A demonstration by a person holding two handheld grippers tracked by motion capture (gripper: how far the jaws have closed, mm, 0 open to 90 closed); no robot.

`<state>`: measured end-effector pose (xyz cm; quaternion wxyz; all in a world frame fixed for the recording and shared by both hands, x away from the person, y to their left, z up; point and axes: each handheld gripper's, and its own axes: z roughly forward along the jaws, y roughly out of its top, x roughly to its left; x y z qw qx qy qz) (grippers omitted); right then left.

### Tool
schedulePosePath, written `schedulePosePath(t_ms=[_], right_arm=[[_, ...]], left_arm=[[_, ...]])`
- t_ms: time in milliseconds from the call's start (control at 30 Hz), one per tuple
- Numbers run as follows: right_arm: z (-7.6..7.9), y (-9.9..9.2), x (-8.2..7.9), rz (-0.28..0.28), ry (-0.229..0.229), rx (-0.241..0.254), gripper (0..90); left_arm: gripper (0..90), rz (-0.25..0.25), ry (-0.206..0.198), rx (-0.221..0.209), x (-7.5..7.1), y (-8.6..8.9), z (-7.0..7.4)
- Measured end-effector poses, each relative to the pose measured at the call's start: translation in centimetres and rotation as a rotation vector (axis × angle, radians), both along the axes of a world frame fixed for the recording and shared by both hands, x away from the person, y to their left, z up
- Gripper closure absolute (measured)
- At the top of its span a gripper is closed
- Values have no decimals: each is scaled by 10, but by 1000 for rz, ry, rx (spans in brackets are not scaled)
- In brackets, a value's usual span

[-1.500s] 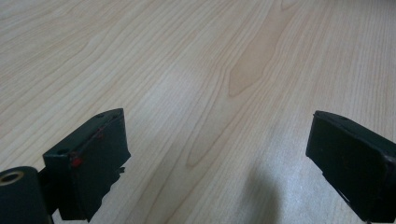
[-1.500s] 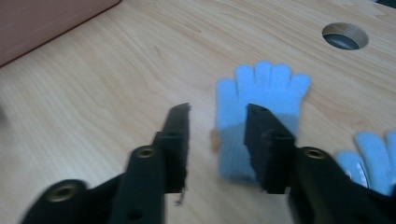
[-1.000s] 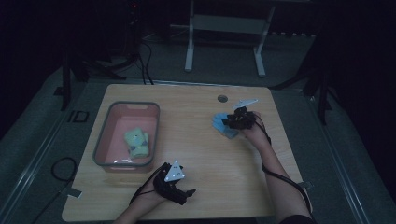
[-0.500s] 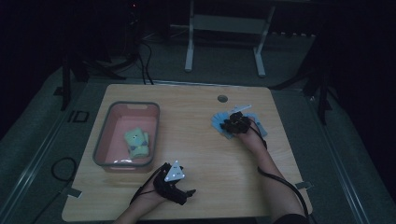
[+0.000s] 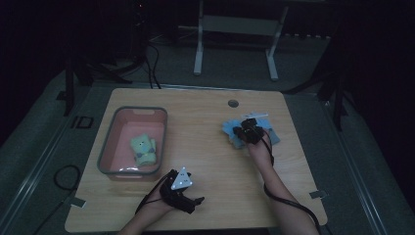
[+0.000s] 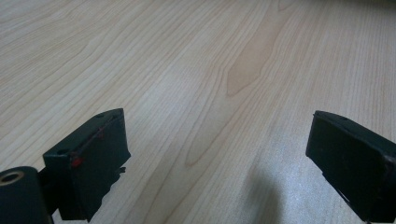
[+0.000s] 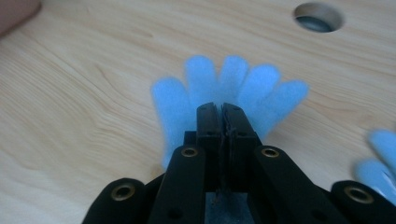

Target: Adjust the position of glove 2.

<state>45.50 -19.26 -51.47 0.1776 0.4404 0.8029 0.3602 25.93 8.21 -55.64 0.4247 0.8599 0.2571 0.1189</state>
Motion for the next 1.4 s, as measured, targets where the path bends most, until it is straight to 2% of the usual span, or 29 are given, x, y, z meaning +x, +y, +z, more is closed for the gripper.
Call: schedulePosePath(t_ms=[33,133,300,467,600,800,1067,1267,1333,1400], right_arm=[[5,-1,-6,-18,1,24,869],[17,-1,-24,-66,-8,34,868],[31,-1,-55,-116,-28,41,868],[32,3,-80,-135,-37,18,869],[28,11,-92,-135,-35,9,869],[14,23,-97,-146,-15,13,868],[-9,34,-92,-168,15,-17,862],[-33,40,-89,-154,62,-36,805],[-35,41,-90,-153,51,-38,788],[-34,42,-89,-146,60,-34,758]], left_arm=[[58,1,-1,-1,0,0,0],[58,0,-7,1,0,-1,1],[57,1,-11,-4,0,-1,2],[57,1,-17,1,1,-1,2],[57,0,-24,5,1,-1,2],[57,2,-29,10,1,-1,1],[57,0,-28,11,0,-1,0],[57,-3,-30,13,-1,0,1],[57,-1,-32,12,0,0,1],[58,1,-31,12,0,1,0]])
